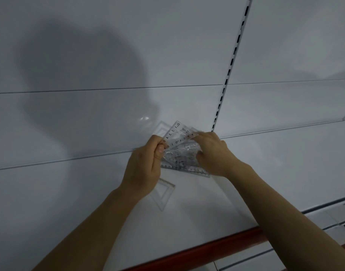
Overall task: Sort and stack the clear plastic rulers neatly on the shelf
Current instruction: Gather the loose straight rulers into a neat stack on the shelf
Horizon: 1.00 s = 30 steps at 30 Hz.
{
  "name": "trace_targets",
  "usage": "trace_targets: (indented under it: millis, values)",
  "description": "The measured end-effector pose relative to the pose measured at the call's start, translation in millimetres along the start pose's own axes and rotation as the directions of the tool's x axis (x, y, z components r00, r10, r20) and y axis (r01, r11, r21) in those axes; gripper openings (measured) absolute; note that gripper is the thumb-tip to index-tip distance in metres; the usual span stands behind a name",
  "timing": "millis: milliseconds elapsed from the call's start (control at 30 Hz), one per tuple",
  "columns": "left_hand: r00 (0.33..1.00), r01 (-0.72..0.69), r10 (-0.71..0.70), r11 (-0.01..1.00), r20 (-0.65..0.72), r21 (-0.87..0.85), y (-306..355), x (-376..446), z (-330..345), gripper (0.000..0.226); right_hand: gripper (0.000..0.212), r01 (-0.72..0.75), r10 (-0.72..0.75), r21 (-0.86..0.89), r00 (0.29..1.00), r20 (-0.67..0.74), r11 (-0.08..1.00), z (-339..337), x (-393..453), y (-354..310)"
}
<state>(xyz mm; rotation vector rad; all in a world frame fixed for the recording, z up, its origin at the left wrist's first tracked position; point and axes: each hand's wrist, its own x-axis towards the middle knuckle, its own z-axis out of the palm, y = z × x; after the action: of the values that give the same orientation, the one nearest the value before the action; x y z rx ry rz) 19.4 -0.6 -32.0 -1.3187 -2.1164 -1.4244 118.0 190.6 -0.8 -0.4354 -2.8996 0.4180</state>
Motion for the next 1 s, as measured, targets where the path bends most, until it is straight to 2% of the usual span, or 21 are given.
trace_targets:
  millis: [33, 67, 167, 267, 333, 400, 567, 667, 733, 800, 867, 933, 1000]
  values:
    - [1.0, -0.014, 0.014, 1.0, 0.011, -0.002, 1, 0, 1, 0.019, 0.05, 0.0, 0.005, -0.075, 0.998, 0.062, 0.997, 3, 1, 2]
    - [0.999, -0.027, 0.027, 1.0, 0.024, -0.003, 1, -1, 1, 0.019, 0.043, 0.007, 0.001, -0.118, 0.998, 0.061, 0.993, 7, 3, 6]
    - [0.997, -0.045, 0.045, 0.999, 0.055, 0.004, 2, -1, 3, 0.02, 0.026, 0.048, -0.068, -0.147, 0.989, -0.133, 0.988, 18, 6, 17]
    - [0.997, -0.056, 0.055, 0.998, 0.048, 0.012, 3, -2, 3, 0.022, 0.011, 0.131, -0.163, -0.117, 0.932, -0.325, 0.984, 21, 7, 25]
    - [0.998, -0.054, 0.053, 0.998, 0.023, 0.02, 5, -2, 2, 0.025, 0.01, 0.161, -0.181, -0.083, 0.882, -0.434, 0.983, 18, 4, 25]
    - [0.999, -0.035, 0.035, 0.999, 0.003, 0.021, 8, -3, 1, 0.023, 0.015, 0.139, -0.121, 0.004, 0.873, -0.473, 0.99, 10, -3, 23]
    - [0.996, -0.057, 0.053, 0.997, 0.065, 0.058, 16, -4, 5, 0.017, 0.016, -0.047, 0.136, 0.24, 0.92, -0.367, 0.97, -11, -38, 51]
    - [0.978, -0.112, 0.087, 0.986, 0.189, 0.126, 18, 1, 13, 0.025, 0.027, -0.166, 0.299, 0.501, 0.933, -0.198, 0.849, -28, -68, 86]
    - [0.948, -0.194, 0.145, 0.969, 0.282, 0.153, 27, 6, 20, 0.038, 0.04, -0.204, 0.335, 0.59, 0.934, -0.121, 0.781, -39, -91, 113]
    - [0.897, -0.304, 0.219, 0.936, 0.383, 0.177, 49, 12, 35, 0.046, 0.049, -0.186, 0.353, 0.697, 0.93, -0.103, 0.693, -51, -114, 139]
    - [0.852, -0.397, 0.275, 0.894, 0.445, 0.208, 80, 20, 62, 0.051, 0.041, -0.169, 0.408, 0.806, 0.908, -0.096, 0.568, -65, -137, 167]
    - [0.836, -0.445, 0.328, 0.874, 0.439, 0.195, 113, 27, 101, 0.05, 0.026, -0.155, 0.481, 0.873, 0.871, -0.1, 0.463, -80, -160, 196]
    - [0.822, -0.472, 0.377, 0.87, 0.426, 0.143, 144, 33, 144, 0.049, 0.016, -0.151, 0.526, 0.886, 0.842, -0.117, 0.438, -95, -184, 228]
